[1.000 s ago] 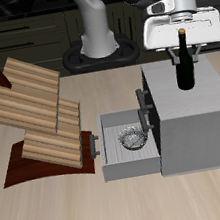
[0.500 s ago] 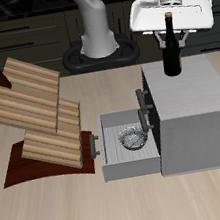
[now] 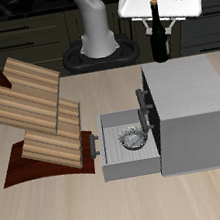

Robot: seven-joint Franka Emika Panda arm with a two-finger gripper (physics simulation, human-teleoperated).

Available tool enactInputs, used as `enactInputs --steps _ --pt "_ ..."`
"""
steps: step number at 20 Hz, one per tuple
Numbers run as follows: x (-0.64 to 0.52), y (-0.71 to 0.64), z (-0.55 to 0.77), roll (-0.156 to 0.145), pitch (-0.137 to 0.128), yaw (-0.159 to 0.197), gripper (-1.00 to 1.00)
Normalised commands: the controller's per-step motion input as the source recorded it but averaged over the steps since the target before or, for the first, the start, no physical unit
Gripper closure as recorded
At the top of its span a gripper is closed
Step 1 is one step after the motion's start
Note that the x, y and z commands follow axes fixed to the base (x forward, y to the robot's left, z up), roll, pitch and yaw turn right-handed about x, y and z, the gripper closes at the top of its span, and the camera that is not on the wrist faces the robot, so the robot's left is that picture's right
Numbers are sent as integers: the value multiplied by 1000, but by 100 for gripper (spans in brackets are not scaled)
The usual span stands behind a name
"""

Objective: Place the wine bottle on the top layer of the wine rack

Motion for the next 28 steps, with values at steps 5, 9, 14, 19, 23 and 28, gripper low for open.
enactInputs --steps 5,9,14,19,23,28 --pt "-201 -362 164 21 48 -220 100" --pt "-168 -208 62 45 82 -219 100" --pt "-176 -145 35 59 24 -108 100" --pt "-79 -273 80 30 41 -197 100" --pt "-18 -245 53 3 29 -155 100" --pt "-33 -100 -39 105 46 -102 100"
